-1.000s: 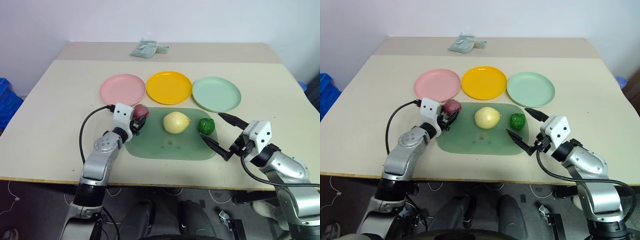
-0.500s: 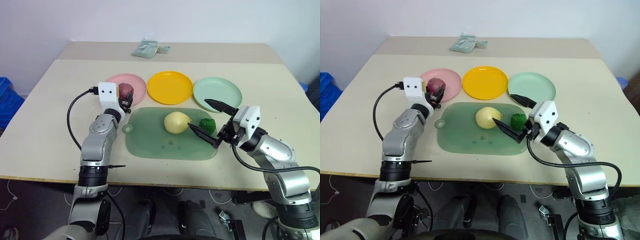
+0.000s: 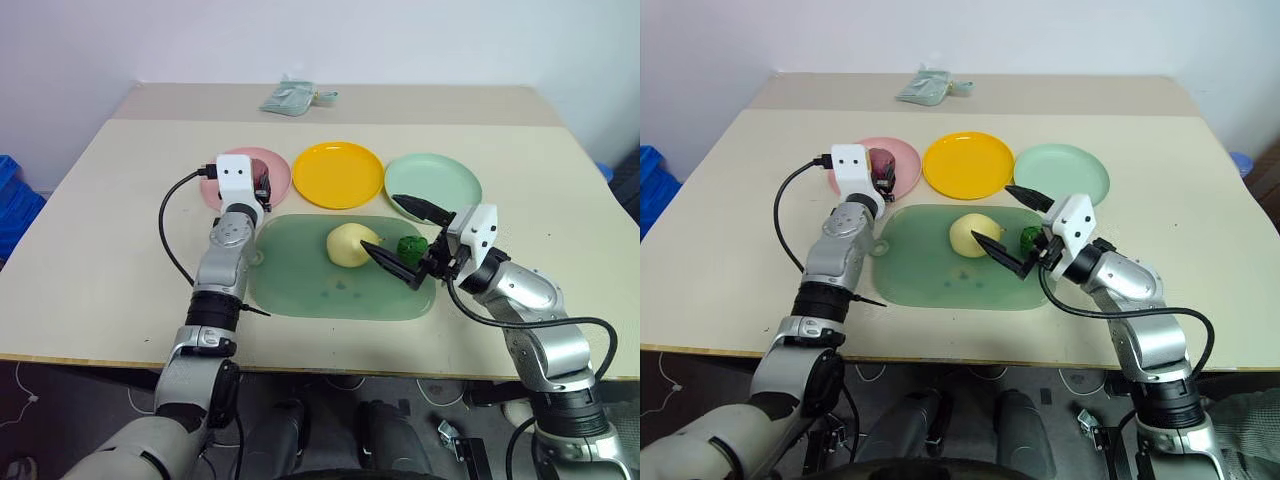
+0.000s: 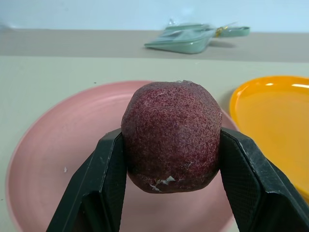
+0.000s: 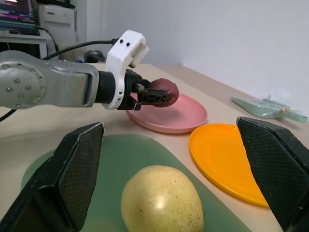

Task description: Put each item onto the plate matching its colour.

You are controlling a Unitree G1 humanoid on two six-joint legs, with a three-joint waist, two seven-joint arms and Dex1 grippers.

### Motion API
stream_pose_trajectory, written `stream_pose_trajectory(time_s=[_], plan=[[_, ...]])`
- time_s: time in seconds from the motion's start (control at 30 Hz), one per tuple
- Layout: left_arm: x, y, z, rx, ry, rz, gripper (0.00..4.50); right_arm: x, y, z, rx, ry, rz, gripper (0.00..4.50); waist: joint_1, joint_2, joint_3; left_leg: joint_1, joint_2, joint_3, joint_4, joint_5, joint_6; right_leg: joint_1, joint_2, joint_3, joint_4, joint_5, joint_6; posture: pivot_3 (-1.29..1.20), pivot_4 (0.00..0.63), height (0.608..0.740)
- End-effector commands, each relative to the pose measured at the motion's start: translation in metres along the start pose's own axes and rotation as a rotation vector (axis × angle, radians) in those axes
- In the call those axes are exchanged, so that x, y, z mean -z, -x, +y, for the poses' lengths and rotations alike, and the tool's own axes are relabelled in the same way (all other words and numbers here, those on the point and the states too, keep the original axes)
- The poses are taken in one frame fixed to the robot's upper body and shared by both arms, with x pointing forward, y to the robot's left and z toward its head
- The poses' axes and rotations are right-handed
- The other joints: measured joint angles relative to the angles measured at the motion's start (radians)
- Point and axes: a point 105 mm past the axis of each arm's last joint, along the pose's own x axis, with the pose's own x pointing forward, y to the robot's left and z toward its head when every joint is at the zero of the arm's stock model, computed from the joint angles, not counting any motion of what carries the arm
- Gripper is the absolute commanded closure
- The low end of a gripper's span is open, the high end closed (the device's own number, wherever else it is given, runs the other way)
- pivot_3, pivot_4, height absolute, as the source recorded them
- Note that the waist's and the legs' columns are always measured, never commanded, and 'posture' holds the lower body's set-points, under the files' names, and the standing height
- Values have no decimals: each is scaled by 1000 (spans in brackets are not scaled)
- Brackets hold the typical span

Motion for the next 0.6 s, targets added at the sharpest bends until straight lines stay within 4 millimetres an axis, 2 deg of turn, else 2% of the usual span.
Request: stream_pose_trajectory(time_s=[0.03, 0.33, 0.6], plan=[[-16, -8, 4, -36, -33, -73, 2316, -11, -4, -4, 6, 25, -34, 0, 0, 0, 0, 0, 0, 0, 0, 0, 0, 0, 0, 0, 0, 0, 0, 0, 150, 740], [-18, -14, 12, -81, -34, -97, 2316, -14, -13, -17, 56, -5, -56, 0, -1, 0, 0, 0, 0, 0, 0, 0, 1, -1, 0, 0, 0, 1, 0, 0, 150, 740], [-16, -15, 21, -109, -40, -91, 2316, -10, -15, -21, 61, -47, -44, 0, -1, 0, 0, -1, 0, 0, 0, 0, 1, -1, 0, 0, 1, 2, 0, 0, 150, 740]])
